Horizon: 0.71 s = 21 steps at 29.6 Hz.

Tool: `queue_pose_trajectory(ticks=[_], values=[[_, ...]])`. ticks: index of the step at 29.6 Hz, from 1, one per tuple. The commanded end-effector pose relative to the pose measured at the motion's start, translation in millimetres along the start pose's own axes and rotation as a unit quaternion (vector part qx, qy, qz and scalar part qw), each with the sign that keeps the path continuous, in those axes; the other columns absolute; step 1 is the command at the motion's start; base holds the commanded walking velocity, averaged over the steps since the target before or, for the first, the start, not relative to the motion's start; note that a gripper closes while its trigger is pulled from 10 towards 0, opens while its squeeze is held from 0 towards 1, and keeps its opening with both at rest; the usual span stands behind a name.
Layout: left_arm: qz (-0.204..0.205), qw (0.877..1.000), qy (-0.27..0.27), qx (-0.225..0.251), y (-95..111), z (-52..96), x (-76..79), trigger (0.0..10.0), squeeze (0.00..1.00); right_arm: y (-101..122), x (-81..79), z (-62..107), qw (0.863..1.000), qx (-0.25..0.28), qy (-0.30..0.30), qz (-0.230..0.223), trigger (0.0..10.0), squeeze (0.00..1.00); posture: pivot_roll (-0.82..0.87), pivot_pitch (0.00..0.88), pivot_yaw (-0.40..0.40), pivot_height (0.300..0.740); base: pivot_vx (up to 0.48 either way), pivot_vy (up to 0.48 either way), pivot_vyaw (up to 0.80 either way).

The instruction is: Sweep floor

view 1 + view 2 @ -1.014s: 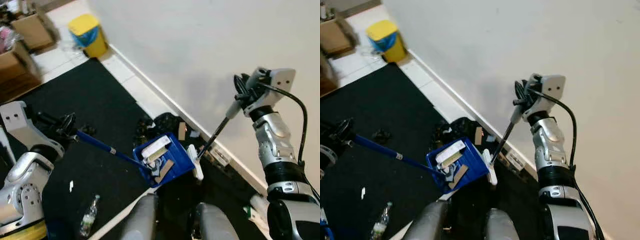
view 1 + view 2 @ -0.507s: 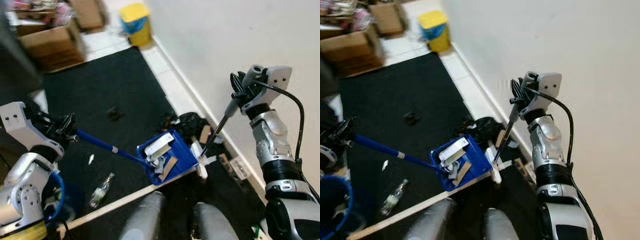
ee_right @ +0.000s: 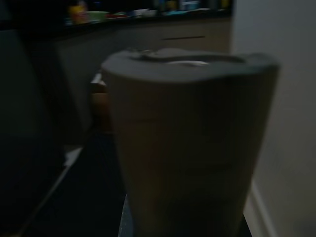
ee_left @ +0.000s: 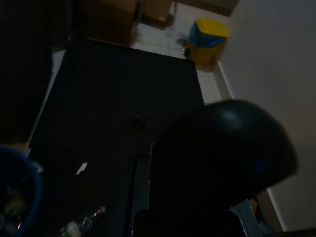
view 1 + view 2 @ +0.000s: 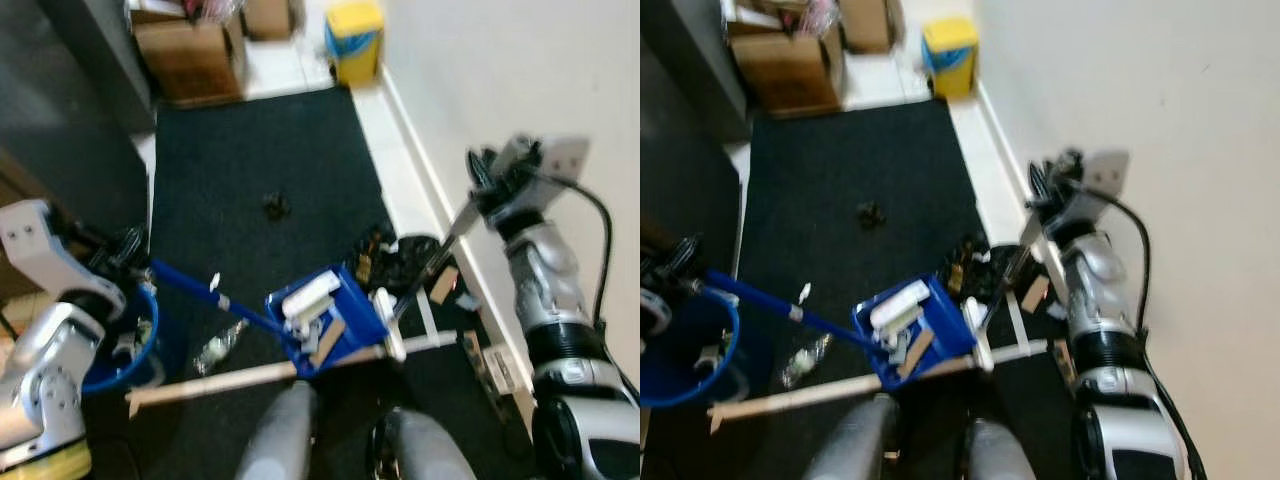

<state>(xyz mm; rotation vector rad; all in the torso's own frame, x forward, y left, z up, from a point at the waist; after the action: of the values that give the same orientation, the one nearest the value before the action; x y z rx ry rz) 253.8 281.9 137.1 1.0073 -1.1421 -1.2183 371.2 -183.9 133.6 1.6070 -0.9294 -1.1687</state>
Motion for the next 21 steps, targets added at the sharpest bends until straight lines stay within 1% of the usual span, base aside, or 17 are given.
queue_pose_trajectory(ticks=[1,21], values=[[-0.004,1.0,-0.002,0.02,8.7,0.8,-1.7,10.0,0.0,4.2,3.1,1.6,1.0,0.012,-0.004,0.001,10.0,0.0,0.07,0.05,0.004,0.74,0.0,0.0,0.79],[-0.002,1.0,-0.001,0.019,8.0,1.0,-1.2,10.0,0.0,4.2,3.2,0.7,1.0,0.011,-0.004,0.001,10.0,0.0,0.07,0.054,0.002,0.74,0.0,0.0,0.79]])
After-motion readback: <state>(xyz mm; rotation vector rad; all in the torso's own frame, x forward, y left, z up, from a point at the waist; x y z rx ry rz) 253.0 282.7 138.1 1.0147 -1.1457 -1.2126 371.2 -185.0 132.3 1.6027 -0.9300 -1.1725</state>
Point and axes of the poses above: a point about 5 cm out from each wrist's last joint towards the gripper, its own z axis pointing back from the gripper into the wrist, its own y axis along the axis of the wrist's last joint, x = y × z, the point moved 3 cm from there along -z, pointing out of the wrist towards the gripper, and after that the axes turned 10 degrees about -z, right-handed, at the moved point
